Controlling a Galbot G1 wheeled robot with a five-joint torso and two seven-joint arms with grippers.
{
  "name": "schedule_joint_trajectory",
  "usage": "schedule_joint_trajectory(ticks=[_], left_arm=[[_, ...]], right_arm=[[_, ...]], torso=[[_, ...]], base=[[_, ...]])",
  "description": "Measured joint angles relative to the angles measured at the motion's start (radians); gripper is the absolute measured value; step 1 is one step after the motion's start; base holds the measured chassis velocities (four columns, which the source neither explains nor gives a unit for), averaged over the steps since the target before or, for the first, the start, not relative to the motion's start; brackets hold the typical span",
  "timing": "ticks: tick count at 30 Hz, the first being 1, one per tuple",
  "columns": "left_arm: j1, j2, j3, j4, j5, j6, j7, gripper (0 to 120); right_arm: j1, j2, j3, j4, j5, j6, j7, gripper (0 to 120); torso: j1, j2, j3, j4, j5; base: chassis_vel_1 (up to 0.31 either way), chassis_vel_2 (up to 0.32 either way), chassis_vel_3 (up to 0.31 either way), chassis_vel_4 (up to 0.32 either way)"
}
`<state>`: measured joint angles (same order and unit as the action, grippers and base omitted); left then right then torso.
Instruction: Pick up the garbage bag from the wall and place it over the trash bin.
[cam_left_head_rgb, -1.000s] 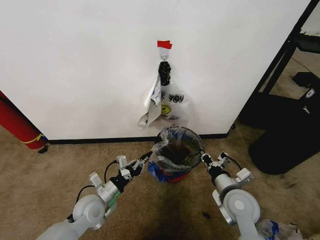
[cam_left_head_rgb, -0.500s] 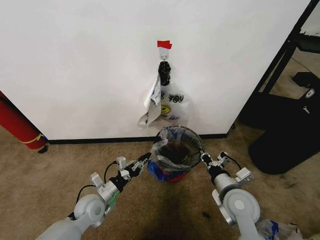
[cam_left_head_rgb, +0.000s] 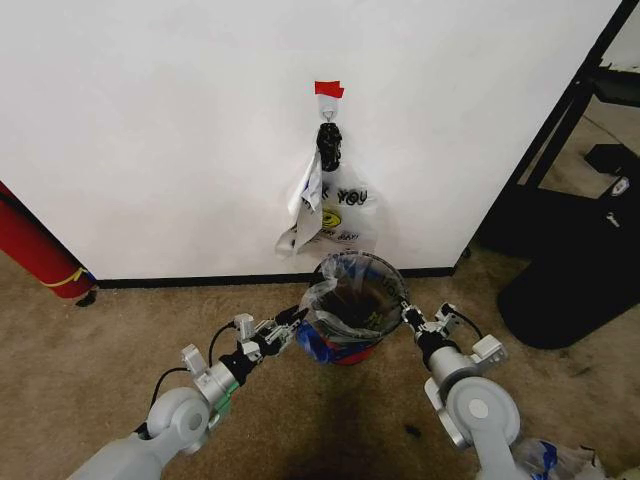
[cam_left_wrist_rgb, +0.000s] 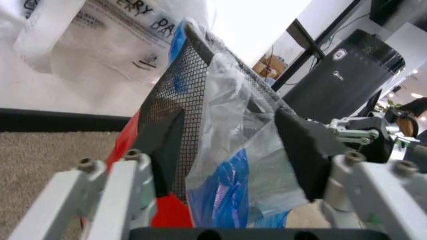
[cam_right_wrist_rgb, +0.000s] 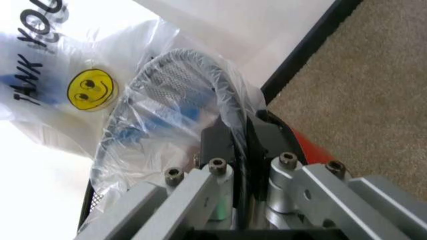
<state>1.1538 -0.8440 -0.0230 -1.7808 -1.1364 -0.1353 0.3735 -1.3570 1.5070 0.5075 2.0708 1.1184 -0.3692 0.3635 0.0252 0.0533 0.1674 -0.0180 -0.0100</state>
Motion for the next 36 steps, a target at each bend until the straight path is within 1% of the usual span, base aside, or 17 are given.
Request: schedule_joint_trajectory(ticks=[1, 2, 3, 5, 9, 10, 12, 14, 15, 17, 22, 27, 31, 36], left_arm=[[-0.002, -0.002, 0.001, 0.004, -0.001, 0.000, 0.000, 61], [-0.003, -0.003, 0.002, 0.007, -0.006, 0.000, 0.000, 54], [-0.003, -0.003, 0.002, 0.007, -0.006, 0.000, 0.000, 54], [-0.004, -0.006, 0.003, 0.008, -0.023, -0.001, -0.001, 48], [-0.005, -0.007, 0.003, 0.011, -0.034, -0.002, 0.000, 30], [-0.005, -0.007, 0.003, 0.011, -0.034, -0.002, 0.000, 30], [-0.004, -0.007, 0.004, 0.013, -0.032, -0.002, 0.001, 25], [0.002, -0.007, 0.006, 0.015, -0.025, -0.003, 0.007, 13], [0.003, -0.008, 0.007, 0.015, -0.024, -0.004, 0.009, 11], [0.004, -0.010, 0.012, 0.018, -0.016, -0.004, 0.018, 1], [-0.006, -0.018, 0.026, 0.032, 0.012, -0.006, 0.026, 0], [-0.010, -0.021, 0.026, 0.038, 0.013, -0.012, 0.004, 0], [0.006, -0.009, -0.006, 0.005, -0.007, -0.014, -0.015, 0], [0.008, -0.002, -0.025, -0.003, -0.043, -0.014, -0.013, 0]], right_arm=[[-0.002, 0.000, 0.000, 0.000, 0.000, 0.001, -0.001, 1], [-0.004, 0.000, 0.001, 0.000, 0.000, 0.002, -0.001, 1], [-0.004, 0.000, 0.001, 0.000, 0.000, 0.002, -0.001, 1], [-0.006, 0.000, 0.003, 0.000, 0.000, 0.003, -0.003, 1], [-0.003, -0.001, 0.007, -0.004, 0.000, 0.004, -0.006, 1], [-0.003, -0.001, 0.007, -0.004, 0.000, 0.004, -0.006, 1], [-0.003, -0.001, 0.009, -0.009, -0.001, 0.005, -0.007, 1], [-0.006, 0.002, 0.008, -0.010, -0.004, 0.005, -0.009, 1], [-0.007, 0.003, 0.008, -0.010, -0.005, 0.005, -0.010, 1], [-0.007, 0.003, 0.006, -0.008, -0.005, 0.005, -0.010, 1], [-0.006, 0.001, 0.006, 0.001, -0.004, 0.005, -0.010, 1], [-0.007, 0.000, 0.007, 0.008, -0.003, 0.005, -0.007, 1], [-0.007, 0.000, 0.009, 0.006, -0.004, 0.005, -0.007, 1], [-0.004, 0.000, 0.008, 0.002, -0.004, 0.004, -0.007, 1]], torso=[[0.000, 0.000, 0.000, 0.0000, 0.0000], [0.000, 0.000, 0.000, -0.0001, 0.0000], [0.000, 0.000, 0.000, -0.0001, 0.0000], [0.000, 0.000, 0.000, -0.0001, 0.0000], [0.000, 0.000, 0.000, 0.0000, 0.0000], [0.000, 0.000, 0.000, 0.0000, 0.0000], [0.000, 0.000, 0.000, -0.0001, 0.0000], [0.000, 0.000, 0.000, 0.0000, 0.0000], [0.000, 0.000, 0.000, 0.0000, 0.0000], [0.000, 0.000, 0.000, 0.0000, 0.0000], [0.000, 0.000, 0.000, -0.0001, 0.0000], [0.000, 0.000, 0.000, -0.0001, 0.0000], [0.000, 0.000, 0.000, 0.0000, 0.0000], [0.000, 0.000, 0.000, 0.0000, 0.0000]], base=[[0.000, 0.000, 0.000, 0.000], [0.000, 0.000, 0.000, 0.000], [0.000, 0.000, 0.000, 0.000], [0.000, 0.000, 0.000, 0.000], [0.000, 0.000, 0.000, 0.000], [0.000, 0.000, 0.000, 0.000], [0.000, 0.000, 0.000, 0.000], [0.000, 0.000, 0.000, 0.000], [0.000, 0.000, 0.000, 0.000], [0.000, 0.000, 0.000, 0.000], [0.000, 0.000, 0.000, 0.000], [0.000, 0.000, 0.000, 0.000], [0.000, 0.000, 0.000, 0.000], [0.000, 0.000, 0.000, 0.000]])
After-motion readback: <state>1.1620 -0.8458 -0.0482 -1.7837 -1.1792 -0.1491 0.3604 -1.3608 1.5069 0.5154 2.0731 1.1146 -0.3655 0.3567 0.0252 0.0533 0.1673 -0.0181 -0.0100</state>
